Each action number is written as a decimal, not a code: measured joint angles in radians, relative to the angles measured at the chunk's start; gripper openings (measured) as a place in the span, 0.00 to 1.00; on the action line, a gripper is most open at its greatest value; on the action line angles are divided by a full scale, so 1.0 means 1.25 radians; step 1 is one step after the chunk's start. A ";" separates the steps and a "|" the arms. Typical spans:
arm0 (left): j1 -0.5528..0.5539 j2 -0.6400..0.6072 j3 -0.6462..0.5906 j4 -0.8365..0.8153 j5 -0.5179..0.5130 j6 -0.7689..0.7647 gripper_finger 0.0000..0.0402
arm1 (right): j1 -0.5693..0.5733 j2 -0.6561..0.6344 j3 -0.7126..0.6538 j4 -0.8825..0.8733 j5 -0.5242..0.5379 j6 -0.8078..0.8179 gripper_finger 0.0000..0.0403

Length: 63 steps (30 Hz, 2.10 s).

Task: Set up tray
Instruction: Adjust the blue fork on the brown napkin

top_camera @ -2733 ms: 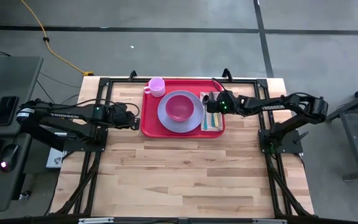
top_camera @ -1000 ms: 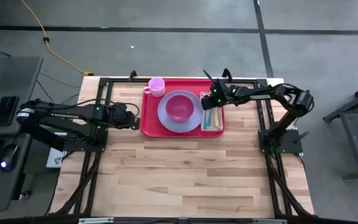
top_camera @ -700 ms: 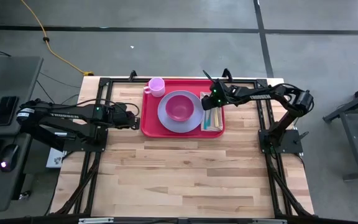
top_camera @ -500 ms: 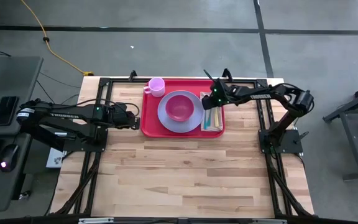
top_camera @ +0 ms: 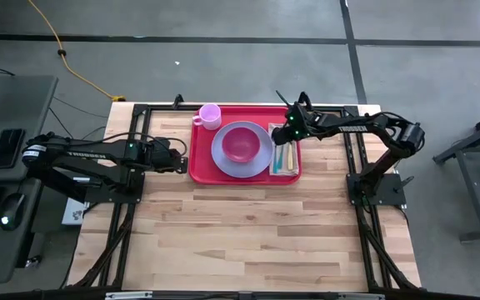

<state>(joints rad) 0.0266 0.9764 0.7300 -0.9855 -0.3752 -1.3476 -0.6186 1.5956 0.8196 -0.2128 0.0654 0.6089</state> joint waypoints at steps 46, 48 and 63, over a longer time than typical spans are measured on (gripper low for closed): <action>0.000 0.000 0.000 0.056 -0.043 0.090 0.14 | 0.135 -0.116 0.000 -0.162 -0.188 0.019 0.10; 0.000 0.000 0.000 0.056 -0.043 0.090 0.14 | 0.137 -0.097 0.000 -0.143 -0.184 0.036 0.10; 0.000 0.000 0.000 0.055 -0.042 0.090 0.14 | 0.140 -0.001 0.000 -0.064 -0.182 0.052 0.10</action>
<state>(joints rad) 0.0265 0.9764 0.7300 -0.9169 -0.4274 -1.2354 -0.4438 1.5949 0.8200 -0.2923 -0.1625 0.6733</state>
